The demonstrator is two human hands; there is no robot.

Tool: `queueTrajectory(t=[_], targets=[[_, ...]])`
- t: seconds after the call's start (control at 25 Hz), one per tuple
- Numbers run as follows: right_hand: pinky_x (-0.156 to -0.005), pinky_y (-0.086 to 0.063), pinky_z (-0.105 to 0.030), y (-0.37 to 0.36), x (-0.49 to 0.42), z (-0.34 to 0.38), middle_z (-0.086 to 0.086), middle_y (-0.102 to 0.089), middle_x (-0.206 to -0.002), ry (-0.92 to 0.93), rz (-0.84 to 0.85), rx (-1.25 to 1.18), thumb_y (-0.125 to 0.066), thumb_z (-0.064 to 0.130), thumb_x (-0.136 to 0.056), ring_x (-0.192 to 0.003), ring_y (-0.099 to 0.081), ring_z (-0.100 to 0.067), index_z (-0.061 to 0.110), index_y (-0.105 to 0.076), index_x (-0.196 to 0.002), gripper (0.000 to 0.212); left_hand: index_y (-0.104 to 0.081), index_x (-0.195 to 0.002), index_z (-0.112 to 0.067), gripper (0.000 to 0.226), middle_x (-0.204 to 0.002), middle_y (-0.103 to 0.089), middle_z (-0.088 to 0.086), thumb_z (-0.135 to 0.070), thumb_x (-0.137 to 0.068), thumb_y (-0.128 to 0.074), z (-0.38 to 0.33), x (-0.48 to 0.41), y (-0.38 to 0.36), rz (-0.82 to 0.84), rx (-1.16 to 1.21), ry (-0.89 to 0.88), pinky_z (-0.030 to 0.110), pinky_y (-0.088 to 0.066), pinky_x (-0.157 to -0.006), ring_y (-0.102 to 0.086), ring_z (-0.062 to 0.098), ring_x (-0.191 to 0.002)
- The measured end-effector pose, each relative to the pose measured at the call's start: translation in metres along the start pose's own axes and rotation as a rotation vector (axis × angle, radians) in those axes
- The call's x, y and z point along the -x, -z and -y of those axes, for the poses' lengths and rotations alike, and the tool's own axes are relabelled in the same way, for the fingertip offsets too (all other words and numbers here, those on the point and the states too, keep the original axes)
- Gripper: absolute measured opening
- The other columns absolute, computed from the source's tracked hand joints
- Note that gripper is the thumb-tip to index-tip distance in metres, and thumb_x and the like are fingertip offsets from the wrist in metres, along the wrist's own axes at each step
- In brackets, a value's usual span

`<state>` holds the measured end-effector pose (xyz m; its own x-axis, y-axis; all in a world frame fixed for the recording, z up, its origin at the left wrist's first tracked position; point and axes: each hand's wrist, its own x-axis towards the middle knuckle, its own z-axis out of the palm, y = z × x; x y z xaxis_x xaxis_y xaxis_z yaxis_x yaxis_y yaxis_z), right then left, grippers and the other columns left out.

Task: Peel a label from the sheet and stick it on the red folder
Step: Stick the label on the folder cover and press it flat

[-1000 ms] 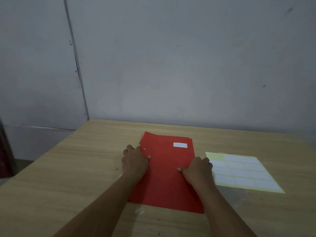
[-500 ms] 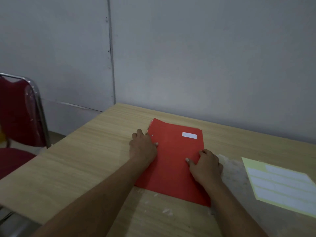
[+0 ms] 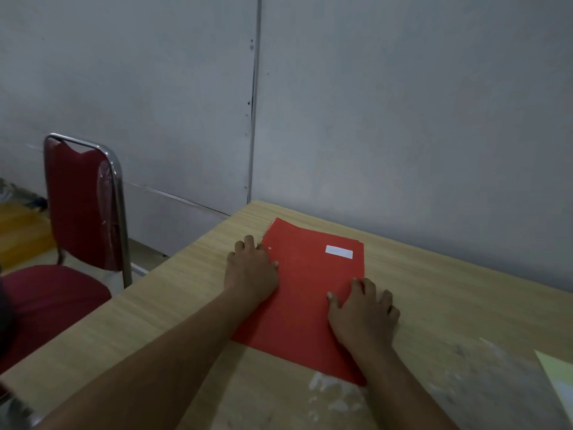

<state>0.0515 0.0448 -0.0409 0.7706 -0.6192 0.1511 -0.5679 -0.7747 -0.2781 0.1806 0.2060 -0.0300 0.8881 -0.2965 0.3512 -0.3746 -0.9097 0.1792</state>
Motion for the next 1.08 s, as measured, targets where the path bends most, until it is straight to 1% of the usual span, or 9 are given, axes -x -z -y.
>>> queueTrajectory(t=[0.24, 0.44, 0.56, 0.72, 0.88, 1.08], targets=[[-0.11, -0.024, -0.055, -0.013, -0.013, 0.041, 0.004, -0.033, -0.154, -0.014, 0.021, 0.021, -0.033, 0.065, -0.088, -0.14, -0.021, -0.044, 0.021, -0.04, -0.145, 0.073, -0.055, -0.126, -0.009, 0.05, -0.118, -0.049, 0.011, -0.046, -0.095, -0.042, 0.039, -0.026, -0.002, 0.005, -0.021, -0.002, 0.04, -0.046, -0.088, -0.05, 0.027, -0.107], [-0.109, -0.025, -0.059, -0.018, -0.014, 0.058, 0.005, -0.035, -0.152, -0.014, -0.011, 0.018, -0.032, 0.068, -0.086, -0.141, -0.02, -0.044, 0.022, -0.04, -0.145, 0.075, -0.056, -0.124, -0.008, 0.051, -0.118, -0.051, 0.013, -0.046, -0.094, -0.041, 0.055, -0.041, -0.004, 0.009, -0.041, -0.029, 0.042, -0.049, -0.087, -0.051, 0.028, -0.106], [-0.11, -0.021, -0.061, -0.021, -0.015, 0.06, 0.004, -0.034, -0.153, -0.023, -0.016, 0.021, -0.03, 0.069, -0.087, -0.142, -0.017, -0.047, 0.022, -0.038, -0.146, 0.076, -0.057, -0.122, -0.007, 0.05, -0.118, -0.051, 0.013, -0.046, -0.094, -0.041, 0.058, -0.045, -0.006, 0.014, -0.05, -0.041, 0.043, -0.049, -0.087, -0.051, 0.029, -0.106], [-0.113, -0.012, -0.064, -0.024, -0.016, 0.067, 0.004, -0.032, -0.155, -0.042, -0.028, 0.007, -0.029, 0.07, -0.087, -0.144, -0.01, -0.052, 0.022, -0.037, -0.147, 0.077, -0.056, -0.124, -0.008, 0.052, -0.118, -0.05, 0.013, -0.047, -0.095, -0.038, 0.063, -0.054, -0.007, 0.024, -0.071, -0.073, 0.041, -0.049, -0.087, -0.051, 0.027, -0.105], [-0.113, -0.007, -0.068, -0.026, -0.02, 0.068, 0.005, -0.029, -0.156, -0.045, -0.026, -0.027, -0.028, 0.072, -0.085, -0.146, -0.007, -0.05, 0.025, -0.035, -0.148, 0.079, -0.056, -0.126, -0.008, 0.053, -0.118, -0.05, 0.012, -0.047, -0.095, -0.037, 0.067, -0.057, -0.009, 0.031, -0.084, -0.076, 0.04, -0.049, -0.088, -0.051, 0.027, -0.106], [-0.114, -0.004, -0.068, -0.026, -0.021, 0.068, 0.008, -0.027, -0.157, -0.039, -0.03, -0.049, -0.027, 0.075, -0.085, -0.146, -0.005, -0.048, 0.027, -0.032, -0.149, 0.08, -0.056, -0.124, -0.009, 0.05, -0.118, -0.05, 0.011, -0.046, -0.095, -0.038, 0.068, -0.06, -0.009, 0.023, -0.09, -0.069, 0.038, -0.047, -0.086, -0.051, 0.026, -0.106]])
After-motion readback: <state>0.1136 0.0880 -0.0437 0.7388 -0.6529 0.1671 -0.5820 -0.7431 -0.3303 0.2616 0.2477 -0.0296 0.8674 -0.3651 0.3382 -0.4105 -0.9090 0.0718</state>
